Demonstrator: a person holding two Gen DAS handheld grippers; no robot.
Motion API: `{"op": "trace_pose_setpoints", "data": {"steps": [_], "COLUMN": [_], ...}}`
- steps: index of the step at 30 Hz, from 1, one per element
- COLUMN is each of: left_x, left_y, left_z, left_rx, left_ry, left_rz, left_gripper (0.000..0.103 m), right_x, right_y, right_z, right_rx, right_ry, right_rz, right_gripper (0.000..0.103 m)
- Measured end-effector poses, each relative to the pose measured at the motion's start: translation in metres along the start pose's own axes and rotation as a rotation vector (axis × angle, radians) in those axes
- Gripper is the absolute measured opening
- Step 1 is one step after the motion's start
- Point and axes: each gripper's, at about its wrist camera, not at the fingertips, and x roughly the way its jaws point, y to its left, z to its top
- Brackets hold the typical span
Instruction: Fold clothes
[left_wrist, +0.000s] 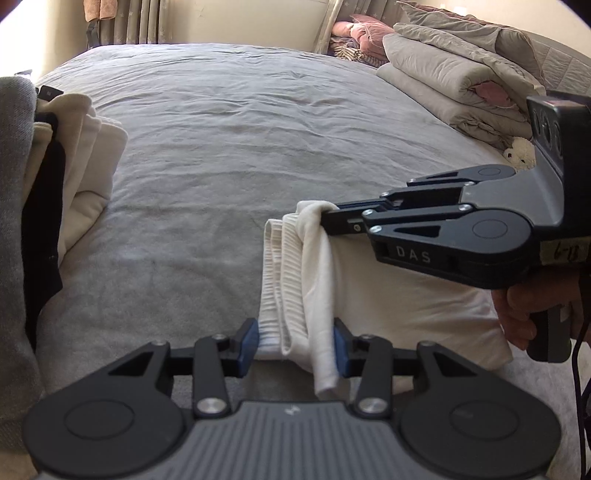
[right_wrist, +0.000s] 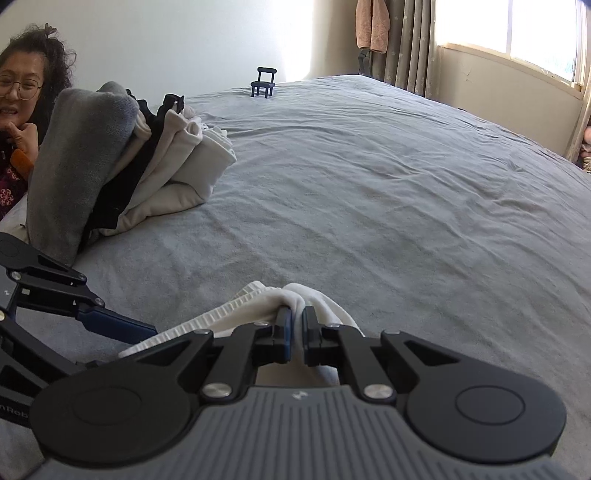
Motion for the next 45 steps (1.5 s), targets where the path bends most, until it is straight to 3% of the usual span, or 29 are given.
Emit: {"op": "trace_pose_setpoints", "data": {"steps": [4,9,11,13,16,18,20,23,25,29,32,33,36,41,45], "left_x": [-0.001,-0.002,-0.002,-0.003,-0.003,-0.004,-0.005,-0.006,-0.005,-0.008,-0.011,-0.012,-0.014,-0.009,0.005], "left_y": [0.004,0.009,0.011,0.014,0.016,0.018,0.019,0.021,0.019,0.022,0.027,0.028,0.030,0.018,0.006], "left_z": [0.001,0.002,0.002,0.003,0.004,0.004,0.005,0.005,0.004,0.006,0.008,0.009,0.011,0.017,0.021], "left_rx": [-0.021,-0.047,-0.058,-0.068,-0.083,-0.090,-0.094,-0.097,-0.078,-0.095,-0.118,-0.126,-0.149,-0.139,-0.098], "left_ry": [0.010,0.022,0.027,0.032,0.040,0.043,0.044,0.046,0.047,0.032,0.018,0.013,0.001,-0.023,-0.016], "left_rz": [-0.011,-0.025,-0.030,-0.036,-0.043,-0.047,-0.050,-0.055,-0.051,-0.054,-0.060,-0.062,-0.062,-0.072,-0.020], "left_gripper": [0.045,0.049,0.049,0.049,0.049,0.049,0.050,0.050,0.048,0.046,0.048,0.049,0.058,0.062,0.060], "right_x": [-0.011,-0.008,0.001,0.002,-0.006,-0.002,0.001,-0.017,-0.016,0.014,-0.002,-0.012,-0.039,-0.073,-0.088], "right_y": [0.006,-0.002,-0.007,-0.009,-0.011,-0.005,-0.002,-0.008,-0.007,0.004,0.000,-0.005,-0.014,-0.021,-0.025], "right_z": [0.006,-0.001,-0.005,-0.007,-0.003,-0.001,0.000,0.003,0.004,-0.006,-0.006,-0.005,-0.005,-0.024,-0.052], "right_rx": [-0.010,0.058,0.100,0.115,0.129,0.084,0.052,0.139,0.153,0.038,0.065,0.102,0.151,0.185,0.259], "right_ry": [-0.062,-0.073,-0.041,-0.044,-0.075,-0.044,-0.032,-0.145,-0.144,-0.004,-0.074,-0.109,-0.162,-0.136,-0.124], "right_rz": [0.007,0.004,-0.006,-0.027,0.006,-0.001,-0.002,0.040,0.014,-0.069,-0.068,-0.062,-0.111,-0.149,-0.155], "right_gripper": [0.006,0.007,0.015,0.029,0.029,0.027,0.017,0.001,0.001,0.001,0.003,0.012,0.015,0.017,0.017]}}
